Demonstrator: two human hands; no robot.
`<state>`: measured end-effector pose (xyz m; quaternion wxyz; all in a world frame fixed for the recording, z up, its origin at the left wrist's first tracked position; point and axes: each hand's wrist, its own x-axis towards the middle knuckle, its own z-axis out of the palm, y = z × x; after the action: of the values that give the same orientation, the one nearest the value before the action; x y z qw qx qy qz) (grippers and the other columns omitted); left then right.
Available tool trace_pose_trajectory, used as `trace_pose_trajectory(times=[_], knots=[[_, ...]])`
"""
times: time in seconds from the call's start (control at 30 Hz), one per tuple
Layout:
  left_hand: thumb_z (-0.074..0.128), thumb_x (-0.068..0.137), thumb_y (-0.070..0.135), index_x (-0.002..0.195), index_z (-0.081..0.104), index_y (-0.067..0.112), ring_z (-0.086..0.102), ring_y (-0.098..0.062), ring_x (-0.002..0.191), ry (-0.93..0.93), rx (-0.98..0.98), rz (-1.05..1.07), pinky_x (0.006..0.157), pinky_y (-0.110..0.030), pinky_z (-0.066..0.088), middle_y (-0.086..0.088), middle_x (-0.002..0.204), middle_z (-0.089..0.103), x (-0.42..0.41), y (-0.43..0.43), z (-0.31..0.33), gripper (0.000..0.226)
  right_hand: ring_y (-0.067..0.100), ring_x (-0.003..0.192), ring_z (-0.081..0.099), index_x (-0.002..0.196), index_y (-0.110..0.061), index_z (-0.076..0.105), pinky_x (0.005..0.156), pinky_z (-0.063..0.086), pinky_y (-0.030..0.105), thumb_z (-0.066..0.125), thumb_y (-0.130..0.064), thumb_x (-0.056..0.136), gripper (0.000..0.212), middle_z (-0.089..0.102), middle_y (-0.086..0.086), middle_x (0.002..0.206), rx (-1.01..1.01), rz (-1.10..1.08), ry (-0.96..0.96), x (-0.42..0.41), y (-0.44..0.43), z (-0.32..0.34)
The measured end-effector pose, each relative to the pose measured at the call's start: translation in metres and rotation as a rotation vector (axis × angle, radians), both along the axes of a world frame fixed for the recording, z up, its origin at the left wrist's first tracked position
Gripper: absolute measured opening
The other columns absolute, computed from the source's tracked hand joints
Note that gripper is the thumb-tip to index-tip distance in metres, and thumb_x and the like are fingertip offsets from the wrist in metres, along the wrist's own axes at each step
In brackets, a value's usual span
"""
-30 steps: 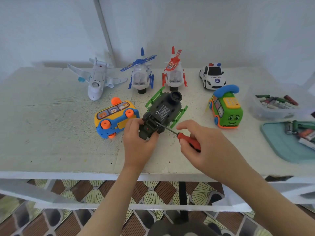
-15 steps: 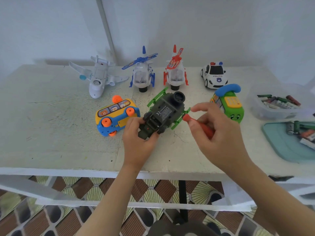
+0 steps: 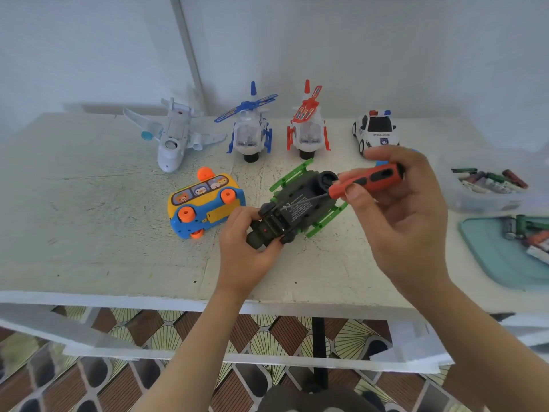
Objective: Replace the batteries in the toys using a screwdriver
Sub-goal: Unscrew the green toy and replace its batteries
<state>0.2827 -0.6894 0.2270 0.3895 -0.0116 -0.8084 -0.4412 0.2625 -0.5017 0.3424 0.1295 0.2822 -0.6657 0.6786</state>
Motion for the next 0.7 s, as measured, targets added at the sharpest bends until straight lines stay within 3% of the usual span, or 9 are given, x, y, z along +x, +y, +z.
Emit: trace_pose_trajectory(times=[0.27,0.7], knots=[[0.075,0.069,0.025,0.09,0.052,0.02,0.049,0.0,0.079,0.006,0.006,-0.003,0.066,-0.009,0.036,0.002,0.085,0.053,0.0007,0.0006,0.0005,0.031,0.006,0.087,0.07,0.111,-0.007,0.05,0.071,0.052,0.012,0.061,0.007,0.087,0.03,0.068,0.005,0.095,0.123,-0.052,0.093,-0.0007,-0.0041,-0.0061],[0.082,0.066,0.012,0.088,0.051,0.02,0.048,0.002,0.078,-0.007,-0.006,0.004,0.066,-0.009,0.035,0.012,0.085,0.049,-0.0008,0.0002,-0.0012,0.039,0.001,0.087,0.068,0.109,-0.004,0.051,0.071,0.05,0.009,0.061,0.008,0.086,0.028,0.067,0.001,0.096,0.114,-0.052,0.113,-0.0029,-0.0061,-0.01]])
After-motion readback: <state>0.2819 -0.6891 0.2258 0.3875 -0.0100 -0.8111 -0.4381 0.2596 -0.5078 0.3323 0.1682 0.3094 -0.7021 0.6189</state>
